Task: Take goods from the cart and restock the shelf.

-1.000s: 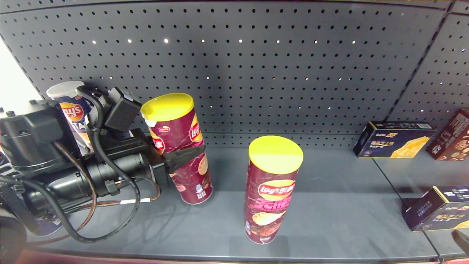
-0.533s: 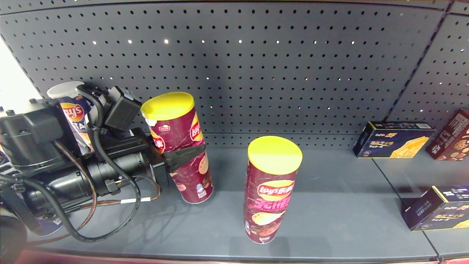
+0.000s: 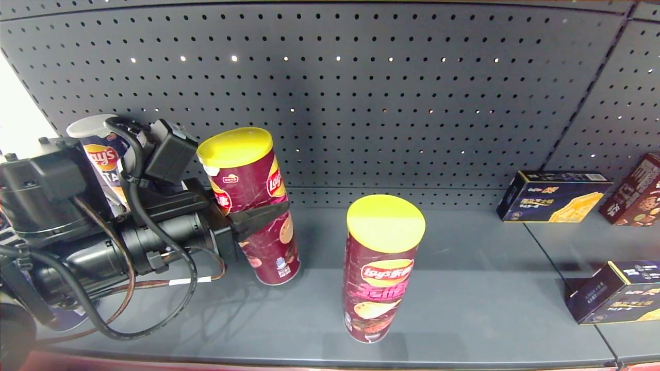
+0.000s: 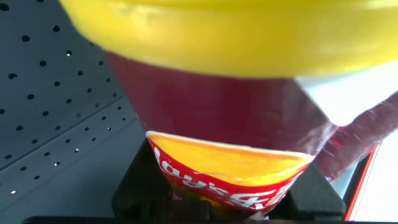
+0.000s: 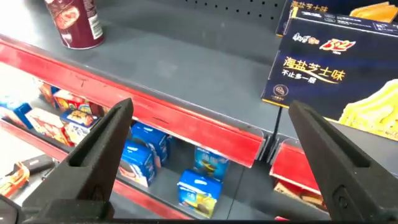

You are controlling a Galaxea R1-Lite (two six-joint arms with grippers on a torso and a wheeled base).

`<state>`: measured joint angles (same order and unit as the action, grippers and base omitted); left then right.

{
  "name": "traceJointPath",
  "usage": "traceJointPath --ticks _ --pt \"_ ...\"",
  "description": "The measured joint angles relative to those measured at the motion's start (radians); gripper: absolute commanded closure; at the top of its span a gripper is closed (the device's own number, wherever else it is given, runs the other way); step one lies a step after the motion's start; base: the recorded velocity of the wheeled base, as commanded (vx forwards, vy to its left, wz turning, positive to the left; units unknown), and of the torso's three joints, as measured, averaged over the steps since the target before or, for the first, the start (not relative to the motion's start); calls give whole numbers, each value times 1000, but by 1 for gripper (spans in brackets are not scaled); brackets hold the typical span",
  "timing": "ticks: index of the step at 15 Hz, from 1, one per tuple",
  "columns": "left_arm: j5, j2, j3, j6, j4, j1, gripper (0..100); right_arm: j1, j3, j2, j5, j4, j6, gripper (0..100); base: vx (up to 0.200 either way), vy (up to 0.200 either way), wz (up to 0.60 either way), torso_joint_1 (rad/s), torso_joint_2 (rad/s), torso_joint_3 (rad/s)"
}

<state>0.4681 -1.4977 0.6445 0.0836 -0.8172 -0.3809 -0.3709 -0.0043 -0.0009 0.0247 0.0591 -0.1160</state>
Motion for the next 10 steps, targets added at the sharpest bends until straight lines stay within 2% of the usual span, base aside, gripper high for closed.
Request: traceJointPath --ticks 1,3,4,5,6,7,8,10 --pt "0 0 0 0 0 0 100 1 0 -1 -23 0 -1 0 0 0 0 0 0 0" --pt "0 1 1 0 0 0 100 13 0 -2 -192 -1 -5 0 0 0 0 0 0 0" --pt "0 2 1 0 0 0 100 15 0 -2 -197 -1 -1 0 0 0 0 0 0 0" --pt "0 3 1 1 0 0 100 13 -1 -2 -127 -10 9 0 0 0 0 0 0 0" --pt "0 3 1 1 -1 -3 100 6 -7 -2 -5 -38 28 0 0 0 0 0 0 0" --pt "0 3 1 0 -1 -10 100 0 -16 -2 43 -65 60 0 0 0 0 0 0 0" --pt "0 3 2 0 -1 -14 100 0 -23 -2 16 -76 90 0 0 0 0 0 0 0" --pt "0 4 3 0 -1 -17 100 46 -32 -2 -115 -88 127 0 0 0 0 0 0 0"
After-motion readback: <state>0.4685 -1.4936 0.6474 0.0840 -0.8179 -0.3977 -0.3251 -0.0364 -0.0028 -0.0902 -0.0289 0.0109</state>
